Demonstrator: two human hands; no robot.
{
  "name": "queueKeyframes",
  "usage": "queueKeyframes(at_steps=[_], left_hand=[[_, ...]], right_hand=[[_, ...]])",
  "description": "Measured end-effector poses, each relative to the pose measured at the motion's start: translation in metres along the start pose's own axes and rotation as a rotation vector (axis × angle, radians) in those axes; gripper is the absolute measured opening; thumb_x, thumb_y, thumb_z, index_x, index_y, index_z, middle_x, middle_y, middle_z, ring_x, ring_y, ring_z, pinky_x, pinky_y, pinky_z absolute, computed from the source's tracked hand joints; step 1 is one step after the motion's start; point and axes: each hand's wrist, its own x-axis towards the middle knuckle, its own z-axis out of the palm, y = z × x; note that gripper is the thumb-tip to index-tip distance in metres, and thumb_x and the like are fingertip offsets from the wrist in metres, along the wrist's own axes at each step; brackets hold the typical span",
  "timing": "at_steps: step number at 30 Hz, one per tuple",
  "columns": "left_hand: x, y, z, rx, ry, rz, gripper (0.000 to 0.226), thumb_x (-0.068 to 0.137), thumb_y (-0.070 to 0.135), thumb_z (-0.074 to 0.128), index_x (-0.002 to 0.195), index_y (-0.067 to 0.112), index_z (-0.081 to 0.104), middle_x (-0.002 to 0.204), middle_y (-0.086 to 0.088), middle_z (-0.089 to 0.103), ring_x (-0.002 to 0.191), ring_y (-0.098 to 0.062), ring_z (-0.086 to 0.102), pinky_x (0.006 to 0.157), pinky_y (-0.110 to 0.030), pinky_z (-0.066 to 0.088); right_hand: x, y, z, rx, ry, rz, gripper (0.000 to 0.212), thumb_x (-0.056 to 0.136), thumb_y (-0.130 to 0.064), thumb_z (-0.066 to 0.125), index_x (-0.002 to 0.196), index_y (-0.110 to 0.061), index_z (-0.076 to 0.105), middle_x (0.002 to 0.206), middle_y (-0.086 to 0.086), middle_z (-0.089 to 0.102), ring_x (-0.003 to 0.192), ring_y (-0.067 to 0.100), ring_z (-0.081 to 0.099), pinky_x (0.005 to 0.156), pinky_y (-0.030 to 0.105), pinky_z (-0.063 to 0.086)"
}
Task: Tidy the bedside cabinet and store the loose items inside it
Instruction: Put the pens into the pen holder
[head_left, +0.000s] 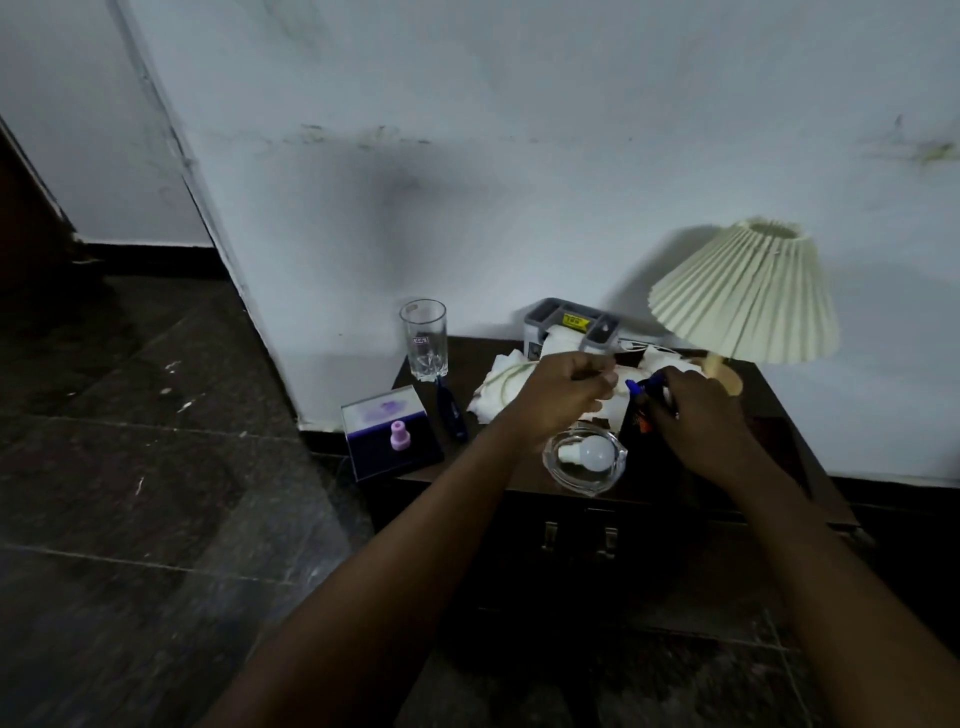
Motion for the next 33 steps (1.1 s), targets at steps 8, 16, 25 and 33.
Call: queueKeyframes(at_steps=[8,16,25,33], left_hand=[[0.009,-0.001,0.026,-0.107,0.001,-0.03,0.034,0.093,-0.007,0.063,0.124,0.008,0.068,0.121,-0.012,0.074,0.103,-0.017,0.07,0.084,-0.031,0.054],[0.005,-0.016,0.038,0.239,0.007,0.091,0.065,0.085,0.012,0.076,0.144,0.024,0.051,0.136,-0.001,0.062,0.132,-0.019,0.052,0.104,-0.032,0.05],[0.006,-0.04,0.06,0.61,-0.056,0.237,0.067,0.062,0.071,0.08,0.115,0.033,0.066,0.111,0.011,0.071,0.104,-0.008,0.066,0.092,-0.043,0.055],[0.028,-0.003,0.066,0.672,-0.04,0.311,0.022,0.094,0.019,0.059,0.094,0.009,0.079,0.101,-0.007,0.072,0.098,-0.017,0.064,0.084,-0.032,0.048]], right_hand=[[0.007,0.005,-0.003,0.086,-0.046,0.04,0.039,0.087,-0.069,0.033,0.095,-0.034,0.047,0.093,-0.001,0.058,0.093,0.027,0.06,0.086,0.059,0.048],[0.0,0.01,-0.025,0.244,0.244,0.109,0.02,0.098,-0.033,0.062,0.09,-0.015,0.059,0.072,-0.003,0.056,0.075,0.025,0.061,0.073,0.038,0.043],[-0.004,0.016,-0.033,0.356,0.234,0.184,0.023,0.098,-0.032,0.062,0.094,-0.009,0.062,0.079,0.007,0.065,0.076,0.025,0.063,0.069,0.038,0.046],[-0.01,0.023,-0.026,0.264,0.274,0.114,0.015,0.096,-0.021,0.065,0.096,-0.007,0.063,0.093,0.003,0.054,0.087,0.016,0.047,0.066,0.024,0.025]])
